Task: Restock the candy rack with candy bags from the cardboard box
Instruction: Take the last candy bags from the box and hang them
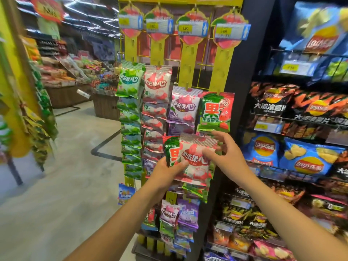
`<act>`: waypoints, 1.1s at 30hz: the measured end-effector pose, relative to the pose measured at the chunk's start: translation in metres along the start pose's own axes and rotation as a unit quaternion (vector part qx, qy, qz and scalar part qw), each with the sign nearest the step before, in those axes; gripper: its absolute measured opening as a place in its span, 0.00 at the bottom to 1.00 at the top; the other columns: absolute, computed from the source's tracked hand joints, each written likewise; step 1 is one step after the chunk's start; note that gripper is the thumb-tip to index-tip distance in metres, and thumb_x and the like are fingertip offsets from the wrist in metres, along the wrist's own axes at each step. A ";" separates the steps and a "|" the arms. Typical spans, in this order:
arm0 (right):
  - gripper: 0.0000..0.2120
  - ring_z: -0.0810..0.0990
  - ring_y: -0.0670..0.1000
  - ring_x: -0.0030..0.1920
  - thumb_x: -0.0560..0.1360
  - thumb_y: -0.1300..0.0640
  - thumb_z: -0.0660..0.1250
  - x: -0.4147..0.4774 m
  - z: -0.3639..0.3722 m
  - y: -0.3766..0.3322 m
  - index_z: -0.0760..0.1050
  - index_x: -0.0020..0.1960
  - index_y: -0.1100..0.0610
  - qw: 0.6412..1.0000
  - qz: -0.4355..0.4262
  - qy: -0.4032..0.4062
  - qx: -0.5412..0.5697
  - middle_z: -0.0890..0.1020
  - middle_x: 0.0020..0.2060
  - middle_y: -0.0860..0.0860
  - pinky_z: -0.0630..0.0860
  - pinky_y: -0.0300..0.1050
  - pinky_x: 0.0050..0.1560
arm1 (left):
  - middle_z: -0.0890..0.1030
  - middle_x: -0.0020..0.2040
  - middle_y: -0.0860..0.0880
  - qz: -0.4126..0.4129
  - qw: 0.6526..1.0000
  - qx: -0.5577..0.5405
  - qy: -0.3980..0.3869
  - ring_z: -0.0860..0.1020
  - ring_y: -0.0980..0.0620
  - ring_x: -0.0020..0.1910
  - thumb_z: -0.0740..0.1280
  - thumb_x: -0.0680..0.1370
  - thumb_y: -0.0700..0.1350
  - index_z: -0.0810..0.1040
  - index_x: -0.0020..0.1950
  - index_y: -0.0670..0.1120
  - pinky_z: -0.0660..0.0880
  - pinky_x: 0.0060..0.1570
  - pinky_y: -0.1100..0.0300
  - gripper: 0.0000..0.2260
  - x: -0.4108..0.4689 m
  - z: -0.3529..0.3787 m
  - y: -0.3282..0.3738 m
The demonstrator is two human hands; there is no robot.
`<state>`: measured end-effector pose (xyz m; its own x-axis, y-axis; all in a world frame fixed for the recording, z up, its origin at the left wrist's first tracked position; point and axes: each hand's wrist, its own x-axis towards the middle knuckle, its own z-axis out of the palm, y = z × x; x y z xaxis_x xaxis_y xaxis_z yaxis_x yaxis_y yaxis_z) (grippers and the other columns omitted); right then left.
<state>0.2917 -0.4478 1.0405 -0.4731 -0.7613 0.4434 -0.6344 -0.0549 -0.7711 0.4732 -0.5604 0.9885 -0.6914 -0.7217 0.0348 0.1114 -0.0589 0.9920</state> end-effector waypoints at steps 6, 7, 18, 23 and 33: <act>0.28 0.84 0.46 0.54 0.70 0.42 0.77 0.004 0.011 0.022 0.73 0.66 0.46 0.990 0.058 -0.038 0.120 0.83 0.57 0.46 0.83 0.47 0.51 | 0.87 0.55 0.43 0.037 0.998 -0.016 0.054 0.85 0.41 0.55 0.75 0.79 0.47 0.82 0.60 0.45 0.81 0.51 0.49 0.12 0.026 0.007 0.009; 0.26 0.85 0.48 0.55 0.71 0.43 0.77 0.007 0.012 0.024 0.74 0.65 0.45 0.990 0.058 -0.037 0.123 0.84 0.56 0.46 0.82 0.51 0.54 | 0.87 0.55 0.42 0.041 0.997 -0.018 0.058 0.85 0.41 0.54 0.75 0.79 0.47 0.82 0.60 0.44 0.81 0.50 0.49 0.12 0.030 0.007 0.010; 0.12 0.88 0.53 0.46 0.76 0.58 0.75 0.040 0.037 0.002 0.81 0.59 0.55 0.985 0.064 0.010 0.160 0.87 0.48 0.52 0.84 0.49 0.44 | 0.88 0.55 0.47 0.052 0.998 -0.014 0.026 0.85 0.41 0.57 0.74 0.79 0.51 0.82 0.61 0.49 0.82 0.58 0.42 0.13 0.058 -0.026 0.041; 0.10 0.87 0.51 0.40 0.78 0.58 0.73 0.055 0.052 -0.017 0.80 0.59 0.53 0.989 0.044 0.026 0.136 0.88 0.45 0.50 0.79 0.44 0.38 | 0.88 0.51 0.50 0.053 0.998 -0.021 0.000 0.87 0.45 0.53 0.71 0.81 0.53 0.82 0.60 0.47 0.83 0.55 0.43 0.12 0.072 -0.047 0.061; 0.10 0.82 0.33 0.41 0.77 0.55 0.75 0.081 0.074 -0.046 0.77 0.49 0.41 0.997 0.017 0.059 0.048 0.84 0.39 0.29 0.77 0.28 0.41 | 0.88 0.55 0.48 0.040 0.998 -0.038 -0.024 0.87 0.55 0.45 0.73 0.79 0.56 0.82 0.61 0.48 0.85 0.51 0.44 0.16 0.096 -0.086 0.072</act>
<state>0.3276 -0.5545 1.0779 -0.5662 -0.6822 0.4626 -0.5580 -0.0959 -0.8243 0.4761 -0.6937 1.0529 -0.7113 -0.6923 0.1218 0.2205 -0.0553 0.9738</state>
